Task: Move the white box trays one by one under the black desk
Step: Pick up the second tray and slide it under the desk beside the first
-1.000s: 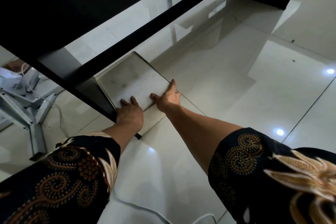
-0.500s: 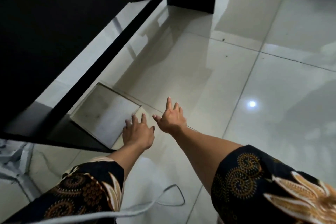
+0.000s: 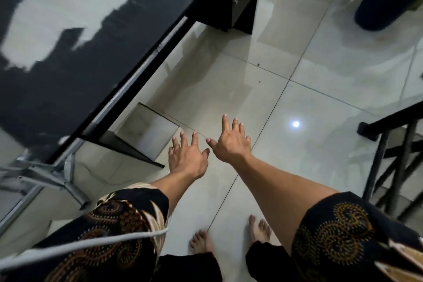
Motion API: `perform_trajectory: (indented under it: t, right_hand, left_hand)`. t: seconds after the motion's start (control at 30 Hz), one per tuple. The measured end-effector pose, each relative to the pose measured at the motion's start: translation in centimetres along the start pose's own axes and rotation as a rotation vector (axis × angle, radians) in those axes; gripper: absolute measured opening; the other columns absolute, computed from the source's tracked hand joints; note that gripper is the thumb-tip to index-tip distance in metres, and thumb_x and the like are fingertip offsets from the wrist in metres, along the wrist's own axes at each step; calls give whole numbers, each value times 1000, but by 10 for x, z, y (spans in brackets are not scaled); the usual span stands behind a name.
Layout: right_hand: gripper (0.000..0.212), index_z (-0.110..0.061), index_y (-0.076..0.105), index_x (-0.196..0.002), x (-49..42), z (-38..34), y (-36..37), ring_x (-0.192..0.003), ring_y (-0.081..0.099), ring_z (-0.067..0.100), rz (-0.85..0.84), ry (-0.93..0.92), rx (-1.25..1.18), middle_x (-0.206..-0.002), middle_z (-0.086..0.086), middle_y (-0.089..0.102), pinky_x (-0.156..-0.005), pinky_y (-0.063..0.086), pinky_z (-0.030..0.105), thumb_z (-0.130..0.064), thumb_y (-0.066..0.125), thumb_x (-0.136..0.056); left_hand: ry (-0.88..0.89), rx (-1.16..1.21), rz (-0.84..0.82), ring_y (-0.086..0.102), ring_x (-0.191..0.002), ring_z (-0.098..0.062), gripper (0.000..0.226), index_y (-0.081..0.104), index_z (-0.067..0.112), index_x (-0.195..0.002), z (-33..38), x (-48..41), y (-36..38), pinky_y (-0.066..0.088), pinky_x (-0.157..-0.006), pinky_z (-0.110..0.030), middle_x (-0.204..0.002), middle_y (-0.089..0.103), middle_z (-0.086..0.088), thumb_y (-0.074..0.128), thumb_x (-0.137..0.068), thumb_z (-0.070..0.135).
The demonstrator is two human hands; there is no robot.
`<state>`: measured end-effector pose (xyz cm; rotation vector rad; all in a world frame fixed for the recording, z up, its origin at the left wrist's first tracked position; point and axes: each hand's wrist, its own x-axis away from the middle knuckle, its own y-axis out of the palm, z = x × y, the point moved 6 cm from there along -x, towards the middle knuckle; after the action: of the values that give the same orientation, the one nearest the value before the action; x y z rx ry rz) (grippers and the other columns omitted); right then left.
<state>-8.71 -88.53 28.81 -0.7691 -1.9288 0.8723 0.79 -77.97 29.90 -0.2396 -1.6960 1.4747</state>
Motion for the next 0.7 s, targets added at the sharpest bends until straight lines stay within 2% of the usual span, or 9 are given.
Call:
perform_trajectory:
  t: [0.23, 0.43, 0.53, 0.7]
  right_hand:
    - [94, -25, 1, -158, 97, -69, -73, -153, 4, 31, -62, -138, 64, -167, 13, 4, -117, 19, 56, -62, 53, -90]
    - [93, -24, 2, -159, 165, -146, -100, -153, 4, 31, -111, -382, 116, -167, 12, 5, -118, 18, 55, -60, 54, -91]
    - [91, -20, 6, -158, 197, -190, -103, -152, 10, 32, -112, -531, 148, -165, 13, 13, -119, 22, 52, -58, 54, -91]
    - [87, -12, 16, -156, 259, -275, -81, -142, 29, 30, -156, -826, 152, -155, 12, 33, -114, 34, 44, -47, 61, -91]
  left_hand:
    - [-139, 109, 21, 3, -151, -36, 72, 10, 26, -157, -31, 102, -93, 14, -120, -48, -166, 4, -11, 33, -96, 58]
    - [-333, 242, 116, 5, -151, -36, 72, 9, 25, -157, -83, 181, -144, 15, -120, -47, -165, 8, -11, 34, -97, 57]
    - [-427, 317, 160, 7, -151, -37, 70, 10, 23, -157, -115, 213, -158, 17, -120, -46, -165, 8, -13, 30, -98, 57]
    - [-642, 395, 246, 13, -150, -36, 68, 14, 24, -156, -194, 263, -175, 25, -118, -46, -164, 13, -11, 36, -98, 52]
